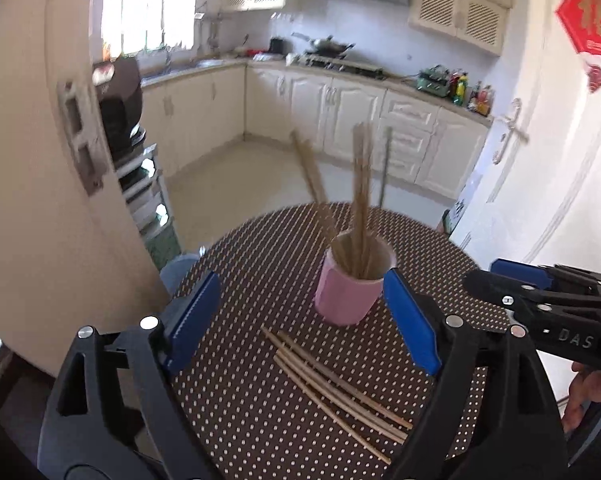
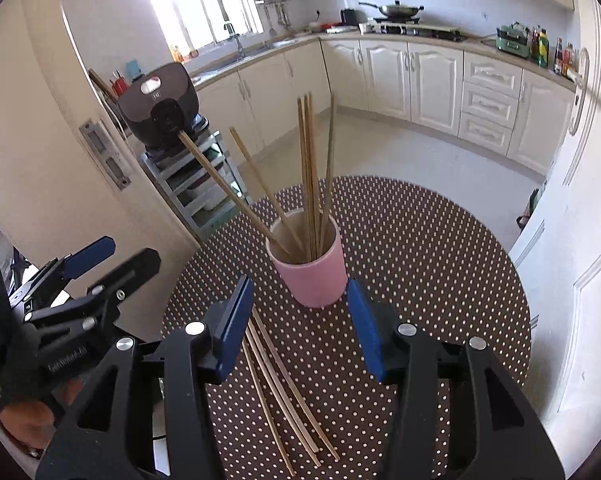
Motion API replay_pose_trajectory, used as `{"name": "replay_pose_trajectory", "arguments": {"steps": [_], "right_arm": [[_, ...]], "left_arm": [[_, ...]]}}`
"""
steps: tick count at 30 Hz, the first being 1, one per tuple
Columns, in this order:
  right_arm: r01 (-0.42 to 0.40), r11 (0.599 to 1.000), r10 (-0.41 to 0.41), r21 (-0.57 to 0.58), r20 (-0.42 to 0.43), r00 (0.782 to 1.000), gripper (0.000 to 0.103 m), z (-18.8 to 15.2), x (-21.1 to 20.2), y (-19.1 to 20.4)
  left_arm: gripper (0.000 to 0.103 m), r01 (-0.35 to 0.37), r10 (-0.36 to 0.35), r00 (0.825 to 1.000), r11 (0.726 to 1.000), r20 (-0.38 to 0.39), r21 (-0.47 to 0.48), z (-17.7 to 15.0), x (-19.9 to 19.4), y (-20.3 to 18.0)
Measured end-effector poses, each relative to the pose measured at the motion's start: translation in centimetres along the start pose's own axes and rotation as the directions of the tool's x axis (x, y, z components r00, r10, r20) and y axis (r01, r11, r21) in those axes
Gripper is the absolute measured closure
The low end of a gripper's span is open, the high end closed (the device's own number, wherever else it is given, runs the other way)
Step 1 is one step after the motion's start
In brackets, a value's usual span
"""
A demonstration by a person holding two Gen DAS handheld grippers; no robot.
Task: Organize utensils
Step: 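Move the right gripper back to the loose sticks while the left gripper approaches them, then close the right gripper on a wooden stick while the left gripper grasps another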
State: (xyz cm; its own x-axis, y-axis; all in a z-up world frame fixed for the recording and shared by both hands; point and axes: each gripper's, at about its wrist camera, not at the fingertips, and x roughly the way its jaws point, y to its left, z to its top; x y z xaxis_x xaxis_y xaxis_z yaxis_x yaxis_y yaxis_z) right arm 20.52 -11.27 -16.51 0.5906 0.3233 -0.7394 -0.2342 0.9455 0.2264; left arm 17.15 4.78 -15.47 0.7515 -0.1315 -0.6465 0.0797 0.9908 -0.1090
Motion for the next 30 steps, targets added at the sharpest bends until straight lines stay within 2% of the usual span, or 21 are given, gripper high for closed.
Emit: {"name": "replay_pose_trajectory", "arguments": {"steps": [4,7,11,16,17,21,24,26,30], "right_arm": [[-0.001,1.0,0.001,0.002,-0.05,0.999,0.056,-0.9,1.5,-0.7],[-0.006,1.0,0.006,0.002,-0.097,0.995,0.056,-1.6,3.0,-1.2],[-0.024,1.0,0.021,-0.017,-0.172,0.985,0.056,-2.6,5.2,-1.5],[-0.078,0.996,0.061,-0.051,-0.287,0.956,0.056,-4.1,8.5,-1.0],[-0.086,0.994,0.064,-0.061,-0.301,0.952,0.056,-4.3,8.9,-0.7],[-0.136,0.983,0.081,-0.123,-0.375,0.923,0.062,-5.4,11.4,0.9],[-0.168,0.971,0.082,-0.17,-0.421,0.903,0.074,-5.9,13.2,1.9],[-0.184,0.963,0.079,-0.196,-0.448,0.891,0.08,-6.2,14.4,2.6],[-0.204,0.952,0.072,-0.226,-0.484,0.872,0.085,-6.4,16.2,3.5]], "left_arm": [[0.021,-0.03,0.024,0.995,0.997,-0.093,-0.064,-1.3,2.0,1.6],[0.021,-0.046,0.027,0.984,0.993,-0.177,-0.105,-2.3,3.7,2.7],[0.021,-0.058,0.011,0.959,0.986,-0.282,-0.159,-3.9,5.7,3.5],[0.021,-0.088,0.009,0.923,0.978,-0.385,-0.188,-6.2,7.6,4.3],[0.021,-0.1,0.012,0.911,0.976,-0.412,-0.192,-6.7,8.0,4.4],[0.021,-0.116,0.0,0.889,0.967,-0.457,-0.226,-8.3,8.8,5.1],[0.021,-0.125,-0.008,0.877,0.962,-0.48,-0.245,-9.2,9.1,5.5],[0.021,-0.132,-0.009,0.873,0.958,-0.487,-0.253,-9.5,9.1,5.8],[0.021,-0.146,-0.017,0.864,0.948,-0.503,-0.282,-10.0,9.0,6.5]]}}
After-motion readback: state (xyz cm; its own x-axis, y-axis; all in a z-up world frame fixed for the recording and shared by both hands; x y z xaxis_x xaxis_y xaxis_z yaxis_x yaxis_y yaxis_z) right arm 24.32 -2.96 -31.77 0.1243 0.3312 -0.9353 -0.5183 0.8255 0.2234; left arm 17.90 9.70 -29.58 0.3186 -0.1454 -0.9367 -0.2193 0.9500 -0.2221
